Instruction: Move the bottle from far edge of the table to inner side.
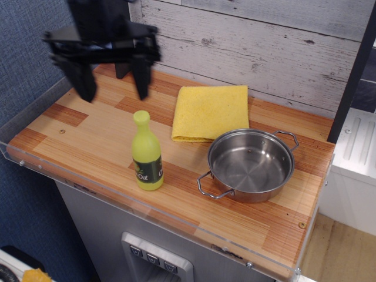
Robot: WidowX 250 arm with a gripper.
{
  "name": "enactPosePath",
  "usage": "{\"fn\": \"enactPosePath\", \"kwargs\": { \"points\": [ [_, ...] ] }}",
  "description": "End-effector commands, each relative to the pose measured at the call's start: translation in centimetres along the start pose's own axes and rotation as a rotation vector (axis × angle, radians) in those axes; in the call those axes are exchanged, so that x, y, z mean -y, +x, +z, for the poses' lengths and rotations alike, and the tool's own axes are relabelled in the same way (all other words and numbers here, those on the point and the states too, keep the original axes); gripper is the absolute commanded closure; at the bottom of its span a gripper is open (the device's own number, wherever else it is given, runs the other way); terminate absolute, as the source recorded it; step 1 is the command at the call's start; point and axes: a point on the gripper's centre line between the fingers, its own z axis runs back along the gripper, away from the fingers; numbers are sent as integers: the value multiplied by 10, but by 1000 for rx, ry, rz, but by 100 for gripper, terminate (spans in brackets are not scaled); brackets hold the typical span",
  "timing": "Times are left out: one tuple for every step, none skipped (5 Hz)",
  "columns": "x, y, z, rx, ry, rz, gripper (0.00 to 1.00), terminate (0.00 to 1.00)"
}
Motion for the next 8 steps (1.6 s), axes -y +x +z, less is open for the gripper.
{"fn": "enactPosePath", "kwargs": {
  "points": [
    [0, -17, -13, 2, 86, -33, 0, 0],
    [4, -17, -19, 30, 81, -46, 0, 0],
    [4, -13, -28, 53, 69, -37, 0, 0],
    [5, -9, -36, 57, 70, -28, 0, 0],
    [5, -7, -39, 55, 66, -20, 0, 0],
    [5, -8, -42, 48, 67, -16, 100, 0],
    [5, -6, -43, 33, 57, -16, 100, 0],
    [4, -3, -42, 29, 54, -4, 100, 0]
  ]
}}
